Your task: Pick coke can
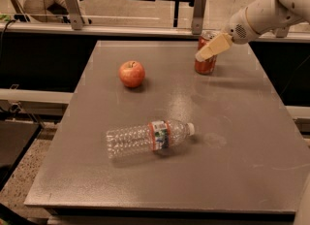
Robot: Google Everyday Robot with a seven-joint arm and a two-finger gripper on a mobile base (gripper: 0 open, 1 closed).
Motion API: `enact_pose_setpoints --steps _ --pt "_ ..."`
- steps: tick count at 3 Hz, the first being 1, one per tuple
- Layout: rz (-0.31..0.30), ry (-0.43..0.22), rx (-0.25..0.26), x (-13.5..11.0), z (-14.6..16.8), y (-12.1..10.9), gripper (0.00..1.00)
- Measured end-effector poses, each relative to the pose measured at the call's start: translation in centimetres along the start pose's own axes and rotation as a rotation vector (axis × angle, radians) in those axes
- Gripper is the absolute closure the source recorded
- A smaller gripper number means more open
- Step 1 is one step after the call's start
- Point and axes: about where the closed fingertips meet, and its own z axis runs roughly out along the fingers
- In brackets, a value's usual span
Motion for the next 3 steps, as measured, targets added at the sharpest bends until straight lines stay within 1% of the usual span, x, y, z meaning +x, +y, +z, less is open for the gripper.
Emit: enact_pose_setpoints --steps 2,3 --pt "-0.009 -0.017 -0.039 -0.5 0.3 0.7 0.63" --pt "-0.048 -0.040 -0.082 -2.1 -0.8 2.2 0.87"
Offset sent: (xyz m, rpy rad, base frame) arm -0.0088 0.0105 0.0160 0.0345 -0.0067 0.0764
